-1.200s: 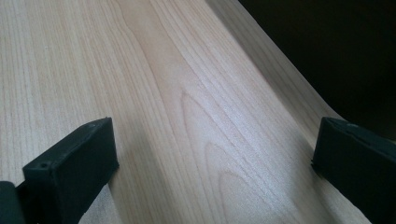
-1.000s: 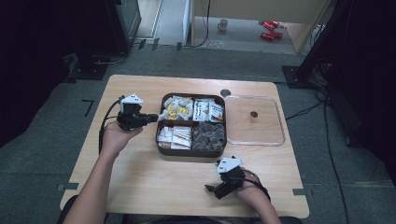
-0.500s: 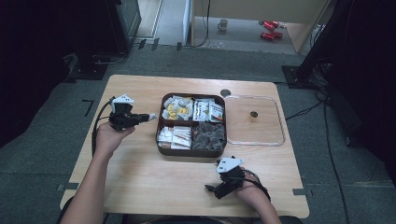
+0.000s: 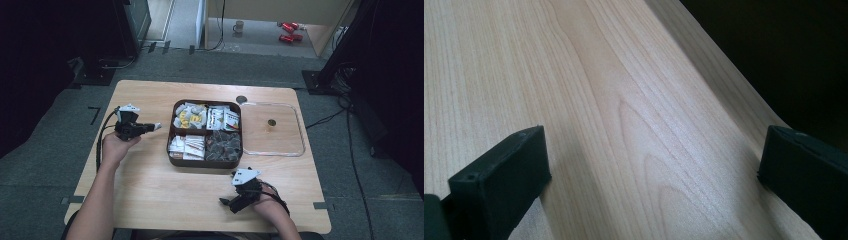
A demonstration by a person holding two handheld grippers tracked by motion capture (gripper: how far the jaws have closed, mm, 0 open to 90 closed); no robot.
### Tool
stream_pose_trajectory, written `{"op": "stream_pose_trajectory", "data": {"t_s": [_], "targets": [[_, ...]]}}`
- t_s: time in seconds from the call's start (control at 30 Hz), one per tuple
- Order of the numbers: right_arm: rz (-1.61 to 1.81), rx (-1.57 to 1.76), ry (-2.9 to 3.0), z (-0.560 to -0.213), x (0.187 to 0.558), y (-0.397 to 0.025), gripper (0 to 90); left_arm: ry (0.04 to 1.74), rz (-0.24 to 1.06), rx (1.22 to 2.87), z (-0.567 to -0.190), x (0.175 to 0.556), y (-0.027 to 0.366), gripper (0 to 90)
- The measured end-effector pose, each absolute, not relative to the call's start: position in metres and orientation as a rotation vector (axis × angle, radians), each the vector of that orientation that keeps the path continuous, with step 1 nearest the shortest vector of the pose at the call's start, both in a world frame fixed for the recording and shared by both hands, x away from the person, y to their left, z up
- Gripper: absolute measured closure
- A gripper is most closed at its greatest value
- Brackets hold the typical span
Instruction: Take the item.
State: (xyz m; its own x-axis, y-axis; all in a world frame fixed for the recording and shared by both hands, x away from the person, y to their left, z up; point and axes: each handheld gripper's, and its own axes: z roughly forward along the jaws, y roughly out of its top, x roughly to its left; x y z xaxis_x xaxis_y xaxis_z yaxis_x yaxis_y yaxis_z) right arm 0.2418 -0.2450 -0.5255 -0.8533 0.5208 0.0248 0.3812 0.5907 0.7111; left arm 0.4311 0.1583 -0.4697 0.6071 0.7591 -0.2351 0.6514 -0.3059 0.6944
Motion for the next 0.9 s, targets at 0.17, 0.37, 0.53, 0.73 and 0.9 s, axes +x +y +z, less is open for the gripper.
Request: {"op": "stream_pose_trajectory", "data": {"t_s": [0.17, 0.37, 0.53, 0.73, 0.9], "targets": [[1.111, 0.755, 2.632, -0.525, 0.242, -0.245, 0.0, 1.138, 0.174, 2.072, -0.483, 0.437, 0.154, 89.7], [1.112, 0.755, 2.633, -0.526, 0.241, -0.245, 0.0, 1.1, 0.214, 2.096, -0.489, 0.438, 0.15, 89.3], [1.111, 0.755, 2.633, -0.525, 0.241, -0.245, 0.0, 1.054, 0.244, 2.159, -0.496, 0.434, 0.14, 87.3], [1.11, 0.755, 2.633, -0.525, 0.24, -0.245, 0.0, 1.07, 0.2, 2.134, -0.501, 0.436, 0.139, 83.8], [1.11, 0.755, 2.633, -0.525, 0.24, -0.245, 0.0, 1.081, 0.132, 2.102, -0.501, 0.437, 0.142, 67.4]]}}
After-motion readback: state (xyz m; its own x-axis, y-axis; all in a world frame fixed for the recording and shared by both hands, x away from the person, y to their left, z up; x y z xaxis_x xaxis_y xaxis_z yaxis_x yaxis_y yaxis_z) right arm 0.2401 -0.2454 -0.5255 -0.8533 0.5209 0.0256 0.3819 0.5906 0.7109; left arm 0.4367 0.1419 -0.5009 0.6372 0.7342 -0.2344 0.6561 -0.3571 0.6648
